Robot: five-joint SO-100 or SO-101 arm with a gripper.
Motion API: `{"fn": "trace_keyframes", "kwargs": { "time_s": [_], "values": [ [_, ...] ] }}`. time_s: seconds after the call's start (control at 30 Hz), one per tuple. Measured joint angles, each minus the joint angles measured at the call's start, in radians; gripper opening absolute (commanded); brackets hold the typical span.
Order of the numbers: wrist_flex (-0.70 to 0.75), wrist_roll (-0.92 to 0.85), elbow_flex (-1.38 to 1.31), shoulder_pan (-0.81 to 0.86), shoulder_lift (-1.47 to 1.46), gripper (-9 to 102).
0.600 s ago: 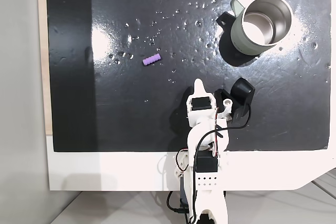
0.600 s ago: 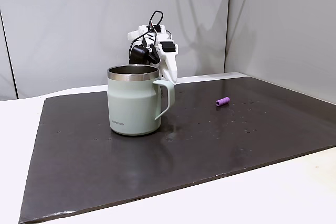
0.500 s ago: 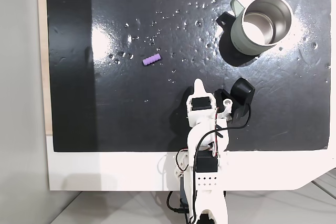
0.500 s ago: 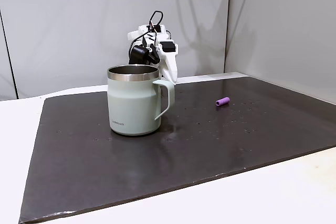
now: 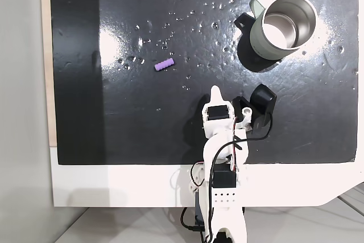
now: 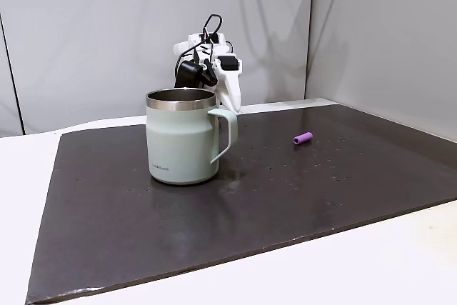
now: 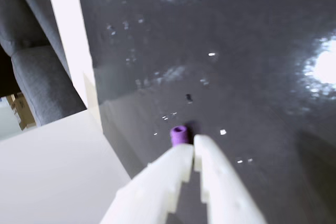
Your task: Grasp a pengrip and put it in the cup.
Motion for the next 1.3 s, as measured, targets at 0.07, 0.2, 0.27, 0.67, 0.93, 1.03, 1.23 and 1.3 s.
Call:
{"fn": "trace_keyframes", "kwargs": {
  "time_s": [0.07,0.2,0.27,0.67,0.93,1.03,1.23,1.3],
  "values": [
    [0.038,-0.026,-0.071,-0.018,-0.012,0],
    [0.064,-0.043,-0.238,-0.086,-0.181,0],
    [0.069,-0.043,-0.348,-0.104,-0.322,0],
    [0.202,0.051,-0.884,-0.244,-1.006,11],
    [0.221,0.166,-1.043,-0.307,-1.302,20],
    [0.221,0.19,-1.101,-0.336,-1.397,20],
    [0.221,0.221,-1.19,-0.333,-1.588,22],
    [0.221,0.221,-1.209,-0.354,-1.635,22]
  ]
}}
